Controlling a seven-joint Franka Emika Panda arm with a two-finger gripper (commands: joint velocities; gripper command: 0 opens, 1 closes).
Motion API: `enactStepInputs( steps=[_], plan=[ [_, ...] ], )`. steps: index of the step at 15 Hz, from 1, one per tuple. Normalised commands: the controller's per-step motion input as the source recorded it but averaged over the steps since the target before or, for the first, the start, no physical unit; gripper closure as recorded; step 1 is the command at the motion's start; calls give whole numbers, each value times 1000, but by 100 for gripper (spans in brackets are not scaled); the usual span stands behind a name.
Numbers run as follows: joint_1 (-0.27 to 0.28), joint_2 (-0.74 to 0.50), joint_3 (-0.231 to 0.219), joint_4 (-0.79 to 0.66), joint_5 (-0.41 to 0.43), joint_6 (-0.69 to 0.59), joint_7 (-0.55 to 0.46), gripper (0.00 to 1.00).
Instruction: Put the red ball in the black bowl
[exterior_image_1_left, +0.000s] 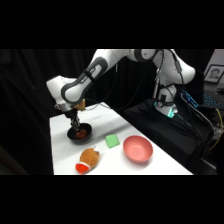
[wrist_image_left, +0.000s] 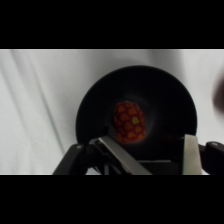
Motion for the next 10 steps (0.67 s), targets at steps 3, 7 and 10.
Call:
enactStepInputs(
  steps=[3,7,10],
  plan=[
    [8,-118,-32,77,-89,-228,99,0],
    [14,-276,-28,-77,-92,-182,75,0],
    [29,-394,-27,-201,-100,-154,69,0]
  ],
)
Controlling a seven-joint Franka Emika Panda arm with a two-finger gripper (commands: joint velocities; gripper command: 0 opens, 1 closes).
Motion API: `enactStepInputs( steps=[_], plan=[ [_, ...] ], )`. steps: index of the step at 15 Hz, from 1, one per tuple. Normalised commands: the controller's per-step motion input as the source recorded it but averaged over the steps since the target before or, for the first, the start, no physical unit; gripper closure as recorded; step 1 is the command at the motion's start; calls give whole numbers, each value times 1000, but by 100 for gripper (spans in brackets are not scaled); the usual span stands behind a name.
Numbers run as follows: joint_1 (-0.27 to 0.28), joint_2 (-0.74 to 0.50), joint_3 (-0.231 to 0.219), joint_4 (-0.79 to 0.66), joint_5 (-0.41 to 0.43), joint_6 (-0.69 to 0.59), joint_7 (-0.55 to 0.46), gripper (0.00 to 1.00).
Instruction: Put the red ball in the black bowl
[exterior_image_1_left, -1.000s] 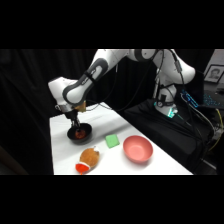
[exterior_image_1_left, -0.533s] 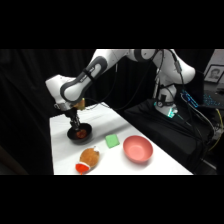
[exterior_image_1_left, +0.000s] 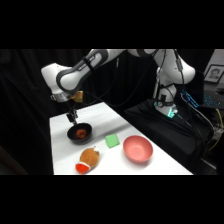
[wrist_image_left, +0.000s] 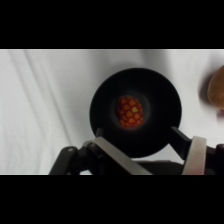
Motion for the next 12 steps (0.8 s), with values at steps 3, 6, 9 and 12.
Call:
enactStepInputs(
  steps=[3,6,9,12],
  plan=[
    [62,-381,-51,-203,-143,-254,108,0],
    [68,-346,-56,-197,-149,-248,86,0],
    [50,-343,-40,-229,-111,-145,52,0],
    [44,-345,-35,-263,-102,-93,27,0]
  ],
)
